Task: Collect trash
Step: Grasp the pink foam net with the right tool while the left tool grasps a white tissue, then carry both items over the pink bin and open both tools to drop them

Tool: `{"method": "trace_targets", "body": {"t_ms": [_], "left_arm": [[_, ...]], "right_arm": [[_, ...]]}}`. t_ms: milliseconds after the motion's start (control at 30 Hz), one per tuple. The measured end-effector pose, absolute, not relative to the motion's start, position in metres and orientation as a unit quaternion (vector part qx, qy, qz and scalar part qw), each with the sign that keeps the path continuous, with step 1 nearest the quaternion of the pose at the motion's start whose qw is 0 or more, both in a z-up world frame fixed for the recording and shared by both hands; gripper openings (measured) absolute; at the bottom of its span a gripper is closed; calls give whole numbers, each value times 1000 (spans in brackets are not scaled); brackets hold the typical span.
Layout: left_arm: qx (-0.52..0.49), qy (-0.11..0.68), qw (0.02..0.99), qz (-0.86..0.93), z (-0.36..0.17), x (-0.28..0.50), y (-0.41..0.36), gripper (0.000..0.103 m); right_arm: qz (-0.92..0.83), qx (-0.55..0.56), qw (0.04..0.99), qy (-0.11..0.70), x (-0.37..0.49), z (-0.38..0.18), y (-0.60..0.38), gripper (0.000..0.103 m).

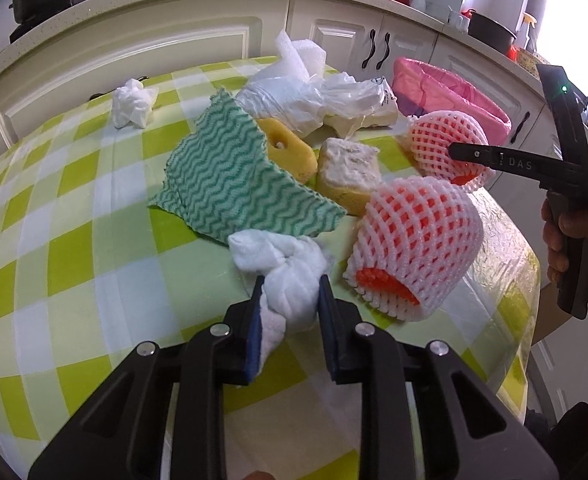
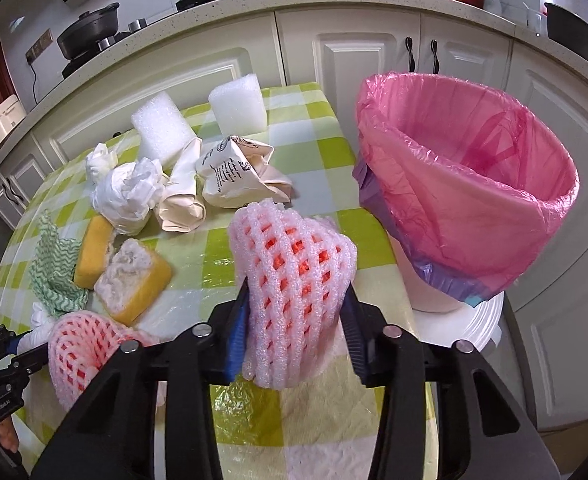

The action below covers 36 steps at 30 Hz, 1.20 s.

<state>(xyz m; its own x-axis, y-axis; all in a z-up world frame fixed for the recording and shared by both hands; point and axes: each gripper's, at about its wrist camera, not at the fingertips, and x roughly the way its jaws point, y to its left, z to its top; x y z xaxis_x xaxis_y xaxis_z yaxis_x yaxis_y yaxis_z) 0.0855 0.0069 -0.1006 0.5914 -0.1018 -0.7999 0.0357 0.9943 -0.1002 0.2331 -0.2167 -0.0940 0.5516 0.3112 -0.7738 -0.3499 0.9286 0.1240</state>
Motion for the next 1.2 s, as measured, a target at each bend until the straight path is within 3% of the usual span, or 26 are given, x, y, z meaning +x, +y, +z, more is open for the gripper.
{"method": "trace_targets", "body": {"t_ms": [167,500,833,1200], "left_arm": [[-33,439,897,-38,-79,76,5,24],[-23,374,927,-23,-13,81,1,24],[-5,284,952,-114,57,185,-67,24],[-41,299,928,-220,64,317,-172,26]], "right_arm": [[198,-4,881,429,226,-86,-227,33],[221,36,893,391,214,-44,-248,33],[165,57,930,323,262,18,-316,33],[106,62,935,332,329,15,-379,37]]}}
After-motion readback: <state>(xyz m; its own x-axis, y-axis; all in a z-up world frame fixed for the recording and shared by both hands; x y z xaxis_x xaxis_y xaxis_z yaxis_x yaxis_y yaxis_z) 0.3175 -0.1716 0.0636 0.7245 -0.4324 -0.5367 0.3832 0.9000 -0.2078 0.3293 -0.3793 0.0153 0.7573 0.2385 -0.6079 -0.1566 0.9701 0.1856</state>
